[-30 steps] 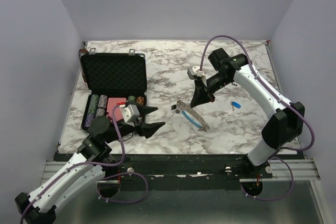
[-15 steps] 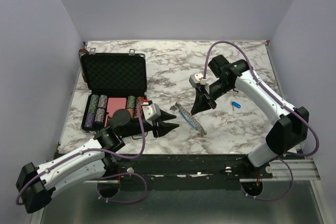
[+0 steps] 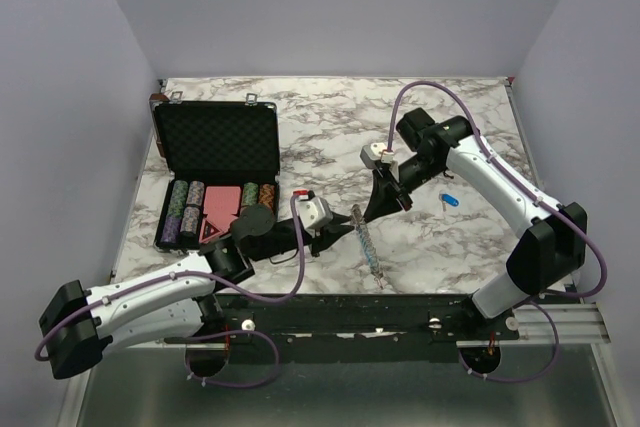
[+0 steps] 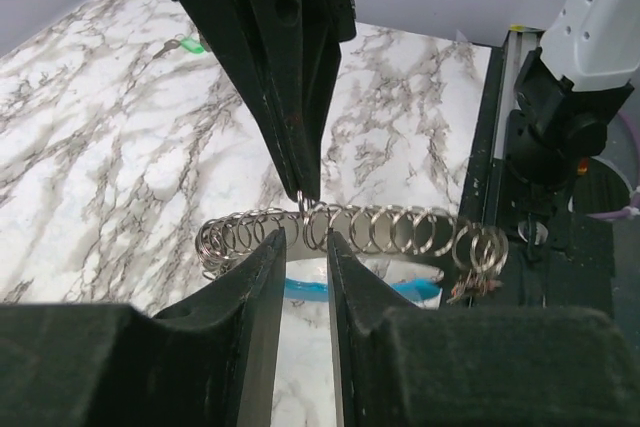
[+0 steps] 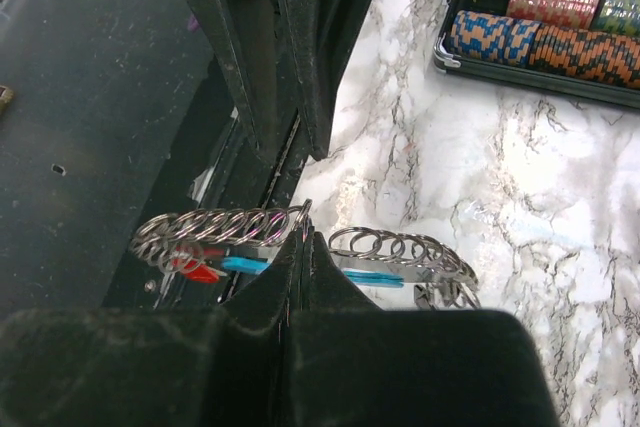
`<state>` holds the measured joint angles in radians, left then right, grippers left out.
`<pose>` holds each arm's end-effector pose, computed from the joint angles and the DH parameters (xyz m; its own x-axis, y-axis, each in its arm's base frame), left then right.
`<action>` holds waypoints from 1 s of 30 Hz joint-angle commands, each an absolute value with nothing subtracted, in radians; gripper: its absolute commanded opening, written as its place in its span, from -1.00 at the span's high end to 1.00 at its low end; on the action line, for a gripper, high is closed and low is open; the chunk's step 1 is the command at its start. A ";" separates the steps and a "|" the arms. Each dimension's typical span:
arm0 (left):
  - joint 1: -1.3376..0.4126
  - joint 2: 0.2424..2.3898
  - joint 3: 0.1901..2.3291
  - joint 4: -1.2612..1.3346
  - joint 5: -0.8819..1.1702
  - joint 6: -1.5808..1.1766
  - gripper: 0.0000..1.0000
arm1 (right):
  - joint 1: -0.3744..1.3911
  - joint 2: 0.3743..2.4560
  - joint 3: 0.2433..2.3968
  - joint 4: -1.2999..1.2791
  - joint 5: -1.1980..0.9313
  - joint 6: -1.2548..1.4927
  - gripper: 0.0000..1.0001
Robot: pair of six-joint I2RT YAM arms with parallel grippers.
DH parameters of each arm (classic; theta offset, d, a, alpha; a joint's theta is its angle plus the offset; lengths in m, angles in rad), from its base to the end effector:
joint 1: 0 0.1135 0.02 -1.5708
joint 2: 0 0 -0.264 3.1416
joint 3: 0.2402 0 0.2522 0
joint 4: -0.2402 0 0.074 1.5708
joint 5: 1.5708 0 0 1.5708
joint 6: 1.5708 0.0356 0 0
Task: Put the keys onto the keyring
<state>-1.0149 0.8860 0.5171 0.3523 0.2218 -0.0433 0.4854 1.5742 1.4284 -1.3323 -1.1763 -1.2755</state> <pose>0.1051 -0.1841 0.2838 -0.0496 -0.0001 -0.9988 0.9434 0.3282 -0.0469 0.2324 0.1597 0.3140 -0.0124 -0.4223 -0.9064 -0.9168 -0.3571 0.1790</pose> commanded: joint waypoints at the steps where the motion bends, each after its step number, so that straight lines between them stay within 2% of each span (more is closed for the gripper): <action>1: -1.031 0.928 0.571 0.384 0.167 -0.005 0.39 | 0.492 1.535 1.422 -1.328 -1.241 -1.285 0.99; 10: -1.046 1.005 0.644 0.305 0.094 0.034 0.38 | 0.492 1.529 1.422 -1.321 -1.236 -1.279 0.99; 23: -1.046 1.019 0.626 0.302 0.075 0.107 0.39 | 0.494 1.520 1.420 -1.324 -1.241 -1.279 0.99; 30: -1.046 1.037 0.614 0.313 0.133 0.114 0.38 | 0.494 1.519 1.420 -1.324 -1.244 -1.278 0.99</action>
<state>-1.0409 1.0267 0.6205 0.3046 0.1001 0.0929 0.4854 1.5501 1.4220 -1.3289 -1.1790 -1.2751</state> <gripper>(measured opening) 0.305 0.007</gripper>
